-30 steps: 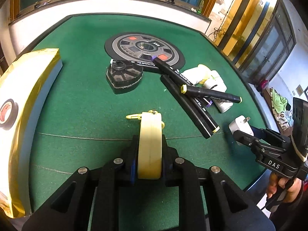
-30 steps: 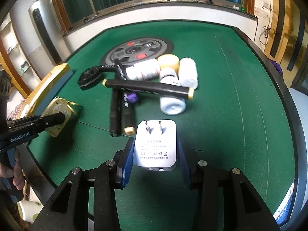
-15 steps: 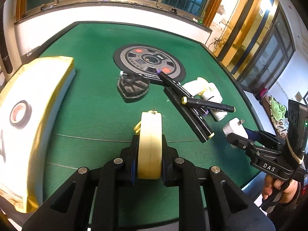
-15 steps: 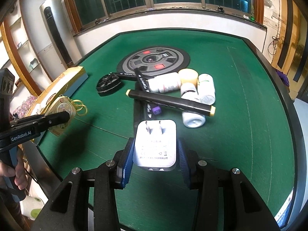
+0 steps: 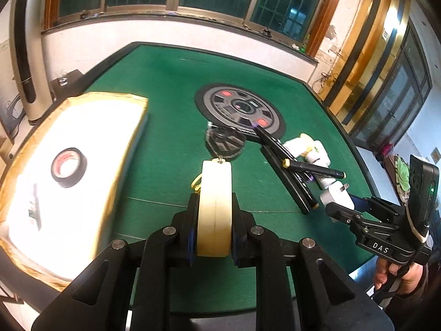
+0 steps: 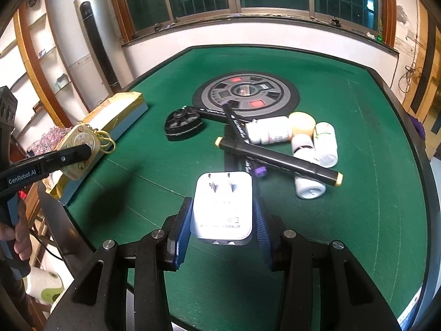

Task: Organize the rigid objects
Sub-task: 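Carry the beige tape roll and white plug adapter over to the tray, then lower the plug adapter into the tray and open right tool while left tool lowers beige tape, then open the left tool to release the beige tape roll in the tray, then grasp the black round plastic part with left tool while right tool grasps a black marker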

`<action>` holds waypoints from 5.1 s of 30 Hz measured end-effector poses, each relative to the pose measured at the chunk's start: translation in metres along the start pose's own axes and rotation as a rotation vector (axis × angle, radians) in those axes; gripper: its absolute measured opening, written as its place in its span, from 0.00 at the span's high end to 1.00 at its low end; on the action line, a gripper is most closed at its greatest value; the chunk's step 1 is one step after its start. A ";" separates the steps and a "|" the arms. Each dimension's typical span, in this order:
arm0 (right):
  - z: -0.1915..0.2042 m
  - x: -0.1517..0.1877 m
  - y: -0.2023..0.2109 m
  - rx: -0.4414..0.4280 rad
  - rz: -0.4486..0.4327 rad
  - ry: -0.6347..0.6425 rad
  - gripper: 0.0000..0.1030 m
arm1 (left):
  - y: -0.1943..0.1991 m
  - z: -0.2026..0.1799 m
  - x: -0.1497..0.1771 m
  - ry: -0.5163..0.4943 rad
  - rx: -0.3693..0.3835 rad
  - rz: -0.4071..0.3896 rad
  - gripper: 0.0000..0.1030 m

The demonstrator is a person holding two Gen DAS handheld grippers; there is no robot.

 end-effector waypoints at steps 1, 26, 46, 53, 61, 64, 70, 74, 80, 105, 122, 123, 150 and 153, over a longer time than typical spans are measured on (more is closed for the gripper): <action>0.003 -0.001 -0.001 -0.004 0.000 0.005 0.63 | 0.002 0.004 0.000 0.006 -0.008 -0.003 0.84; 0.085 -0.005 -0.023 -0.110 0.029 0.118 0.63 | 0.027 0.094 0.030 0.165 -0.158 -0.007 0.84; 0.219 -0.011 -0.041 -0.305 0.055 0.346 0.62 | -0.001 0.153 0.073 0.283 -0.198 0.101 0.84; 0.260 -0.006 -0.069 -0.361 0.123 0.408 0.62 | -0.005 0.175 0.076 0.299 -0.223 0.120 0.84; 0.290 -0.018 -0.122 -0.310 0.240 0.461 0.62 | -0.007 0.181 0.074 0.296 -0.230 0.121 0.84; 0.294 -0.013 -0.148 -0.242 0.322 0.504 0.62 | -0.004 0.182 0.076 0.303 -0.224 0.116 0.84; 0.296 -0.007 -0.181 -0.154 0.396 0.581 0.63 | -0.002 0.183 0.079 0.305 -0.216 0.112 0.84; 0.298 -0.007 -0.189 -0.154 0.395 0.588 0.63 | -0.001 0.183 0.079 0.301 -0.215 0.112 0.84; 0.312 -0.013 -0.191 -0.168 0.386 0.549 0.63 | -0.001 0.182 0.078 0.301 -0.215 0.113 0.84; 0.290 -0.019 -0.162 -0.173 0.309 0.510 0.52 | 0.002 0.178 0.079 0.300 -0.254 0.096 0.84; 0.255 -0.019 -0.096 -0.258 0.169 0.398 0.31 | 0.006 0.166 0.074 0.306 -0.257 0.117 0.47; 0.248 -0.017 -0.092 -0.262 0.159 0.384 0.29 | 0.009 0.166 0.074 0.315 -0.250 0.117 0.41; -0.007 0.022 -0.012 -0.057 0.049 -0.007 0.19 | 0.009 0.040 0.001 0.118 -0.039 0.095 0.32; -0.018 0.023 -0.009 -0.055 0.044 -0.028 0.19 | -0.022 0.011 -0.008 0.072 0.010 0.131 0.32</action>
Point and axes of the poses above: each gripper's, at about its wrist camera, not at the fingertips, and y roughly against the way its jaws point, z to its left, x to its underside, the point moved 7 cm from there along -y, roughly the way its jaws point, and after that the axes turned 13 degrees about -y, right-handed, at the moved point
